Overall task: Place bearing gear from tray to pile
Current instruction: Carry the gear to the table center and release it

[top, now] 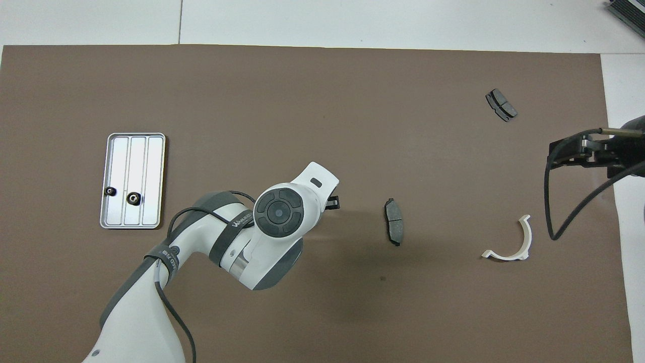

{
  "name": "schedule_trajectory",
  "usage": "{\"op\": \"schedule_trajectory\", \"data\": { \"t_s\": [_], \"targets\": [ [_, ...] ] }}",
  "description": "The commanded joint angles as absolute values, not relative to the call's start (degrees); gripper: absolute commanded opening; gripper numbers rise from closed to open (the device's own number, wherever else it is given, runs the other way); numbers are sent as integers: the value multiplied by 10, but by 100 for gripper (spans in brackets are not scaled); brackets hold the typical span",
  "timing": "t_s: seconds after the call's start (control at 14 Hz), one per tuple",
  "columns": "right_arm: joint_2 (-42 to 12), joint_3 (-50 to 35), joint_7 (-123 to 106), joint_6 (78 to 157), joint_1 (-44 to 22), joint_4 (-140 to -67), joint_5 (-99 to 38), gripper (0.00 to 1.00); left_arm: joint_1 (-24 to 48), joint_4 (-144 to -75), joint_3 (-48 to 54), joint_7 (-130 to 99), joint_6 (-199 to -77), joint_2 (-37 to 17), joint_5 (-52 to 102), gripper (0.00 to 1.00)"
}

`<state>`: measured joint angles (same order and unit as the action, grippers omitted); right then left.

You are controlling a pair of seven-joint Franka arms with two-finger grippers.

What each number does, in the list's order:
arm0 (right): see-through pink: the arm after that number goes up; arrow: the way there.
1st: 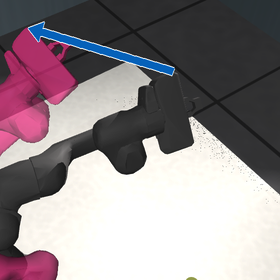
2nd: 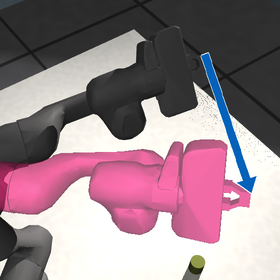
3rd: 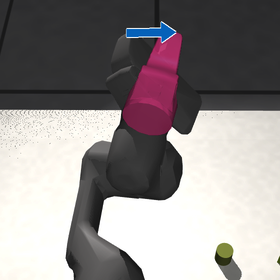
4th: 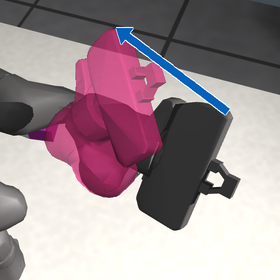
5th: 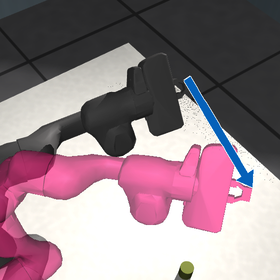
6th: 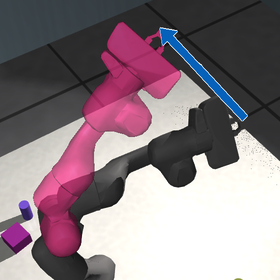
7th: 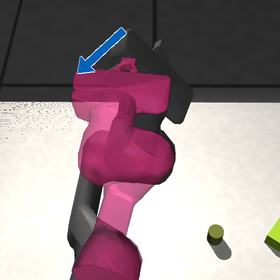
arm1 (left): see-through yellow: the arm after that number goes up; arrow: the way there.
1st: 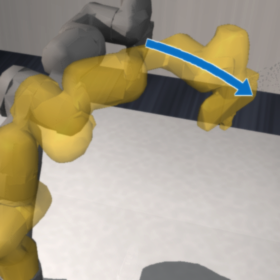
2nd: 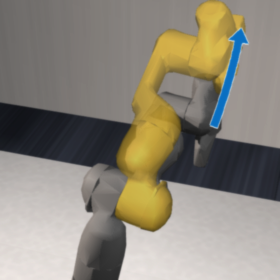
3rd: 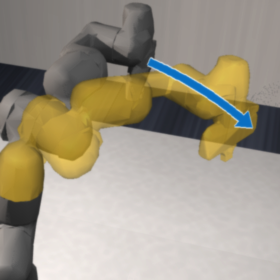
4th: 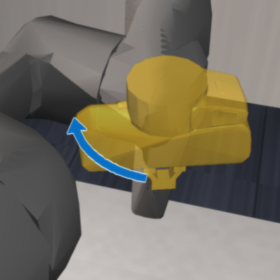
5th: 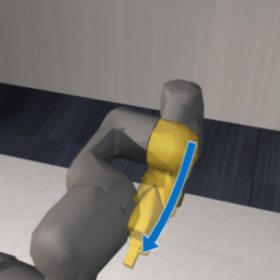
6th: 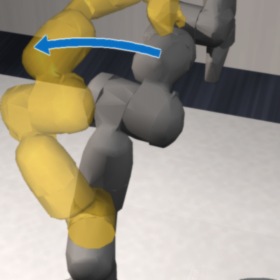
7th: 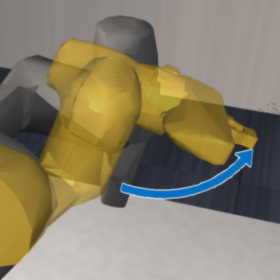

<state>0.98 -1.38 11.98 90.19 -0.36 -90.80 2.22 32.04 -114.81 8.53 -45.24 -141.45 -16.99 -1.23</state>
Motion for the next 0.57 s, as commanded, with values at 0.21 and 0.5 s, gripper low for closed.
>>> {"op": "schedule_trajectory", "data": {
  "t_s": [0.21,0.5],
  "targets": [
    [18,-19,151,997,-60,-957,9,100,176,-1076,79,-366,-1281,-142,-22,100],
    [-32,-19,214,1048,-125,-960,10,100,57,-1078,78,-220,-1237,-133,-21,100]
  ]
}}
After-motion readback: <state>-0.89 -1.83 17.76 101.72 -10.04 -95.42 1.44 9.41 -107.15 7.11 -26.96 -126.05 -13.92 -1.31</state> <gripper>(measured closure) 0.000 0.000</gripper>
